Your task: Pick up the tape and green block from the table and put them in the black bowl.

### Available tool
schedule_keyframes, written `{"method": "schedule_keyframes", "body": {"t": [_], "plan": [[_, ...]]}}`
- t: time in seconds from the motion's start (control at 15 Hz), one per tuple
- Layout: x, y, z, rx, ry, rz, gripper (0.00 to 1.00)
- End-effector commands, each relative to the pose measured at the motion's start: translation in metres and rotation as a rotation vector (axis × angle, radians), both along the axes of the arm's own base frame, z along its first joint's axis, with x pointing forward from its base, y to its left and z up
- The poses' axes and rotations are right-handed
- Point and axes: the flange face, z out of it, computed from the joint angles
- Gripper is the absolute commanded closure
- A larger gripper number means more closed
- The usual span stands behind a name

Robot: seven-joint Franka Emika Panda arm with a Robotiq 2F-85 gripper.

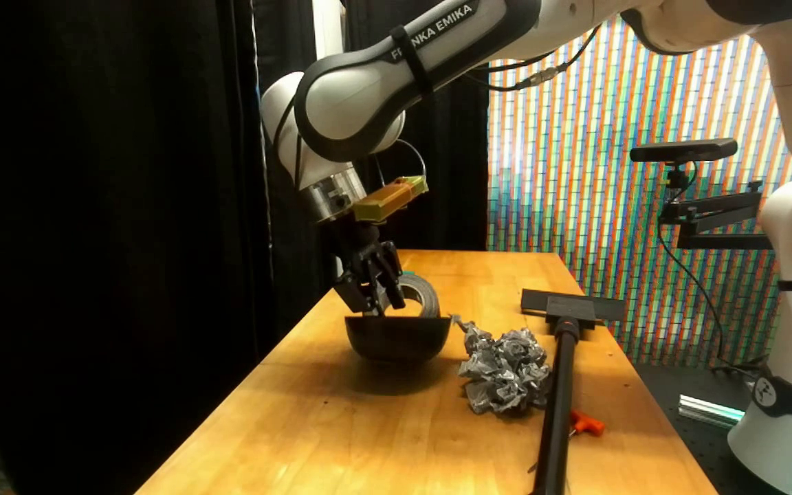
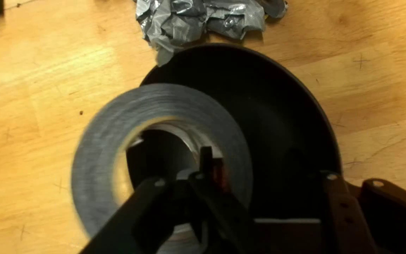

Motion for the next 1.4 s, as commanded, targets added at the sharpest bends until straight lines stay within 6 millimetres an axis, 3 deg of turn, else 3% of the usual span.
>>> {"method": "schedule_keyframes", "body": {"t": [0.0, 1.07, 1.13, 1.33], "plan": [[0.0009, 0.0, 0.0027, -0.003, -0.001, 0.002, 0.36], [0.0006, 0.002, 0.0037, -0.005, 0.003, 0.005, 0.34], [0.0006, 0.002, 0.0037, -0.005, 0.004, 0.005, 0.09], [0.0, 0.0065, 0.0122, -0.009, -0.015, 0.011, 0.0]]}}
